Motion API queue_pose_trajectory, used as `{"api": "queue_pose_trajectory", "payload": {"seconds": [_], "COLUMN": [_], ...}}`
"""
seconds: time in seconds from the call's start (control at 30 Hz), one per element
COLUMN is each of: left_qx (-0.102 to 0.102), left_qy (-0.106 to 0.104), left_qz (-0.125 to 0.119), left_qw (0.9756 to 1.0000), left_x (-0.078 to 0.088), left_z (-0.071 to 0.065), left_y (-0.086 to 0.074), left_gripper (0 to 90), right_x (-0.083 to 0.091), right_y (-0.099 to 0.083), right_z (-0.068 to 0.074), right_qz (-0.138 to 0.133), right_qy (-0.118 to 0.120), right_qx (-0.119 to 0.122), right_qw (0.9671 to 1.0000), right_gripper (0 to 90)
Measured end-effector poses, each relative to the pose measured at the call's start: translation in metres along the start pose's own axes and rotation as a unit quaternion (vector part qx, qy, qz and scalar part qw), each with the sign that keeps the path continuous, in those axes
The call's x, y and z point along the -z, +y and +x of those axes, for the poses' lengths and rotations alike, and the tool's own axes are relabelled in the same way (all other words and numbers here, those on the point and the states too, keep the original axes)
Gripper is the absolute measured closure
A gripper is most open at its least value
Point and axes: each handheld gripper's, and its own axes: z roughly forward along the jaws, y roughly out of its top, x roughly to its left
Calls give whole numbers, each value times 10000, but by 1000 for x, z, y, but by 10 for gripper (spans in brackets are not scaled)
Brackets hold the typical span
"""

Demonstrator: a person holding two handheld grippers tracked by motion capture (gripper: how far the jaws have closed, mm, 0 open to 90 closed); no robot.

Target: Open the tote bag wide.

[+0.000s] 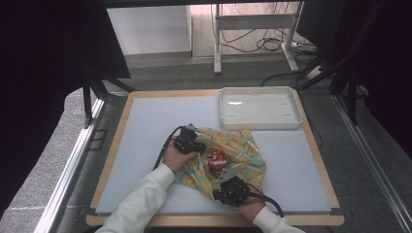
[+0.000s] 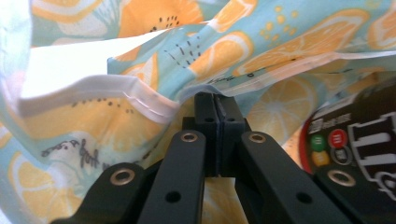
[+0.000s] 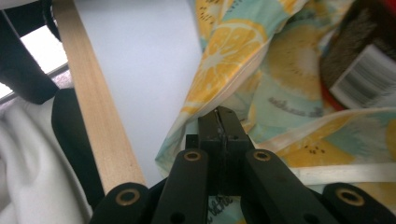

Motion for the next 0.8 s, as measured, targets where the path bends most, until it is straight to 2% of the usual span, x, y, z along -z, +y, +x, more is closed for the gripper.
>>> {"api": "queue_pose_trajectory", "payload": {"seconds": [0.13, 0.23, 0.5, 0.57, 0.73, 0.8], "left_qx": [-5, -27, -115, -161, -190, -262], "left_qy": [-154, -180, -297, -294, -310, -329], "left_qz": [-114, -198, -380, -384, -482, -528], "left_qw": [9998, 9996, 9988, 9987, 9982, 9977], "left_x": [13, 19, 38, 41, 48, 55], "left_z": [-3, -6, -14, -15, -18, -21], "left_y": [1, 2, 2, 3, 2, 1], "left_gripper": [900, 899, 897, 897, 897, 897], "right_x": [10, 15, 40, 49, 55, 61], "right_y": [2, 3, 9, 10, 10, 11], "right_z": [-5, -6, -13, -16, -19, -21], "right_qz": [-248, -359, -873, -995, -1076, -1158], "right_qy": [-181, -266, -612, -624, -605, -613], "right_qx": [-99, -141, -201, -262, -290, -324], "right_qw": [9995, 9989, 9941, 9927, 9919, 9909], "right_gripper": [891, 892, 891, 891, 891, 891]}}
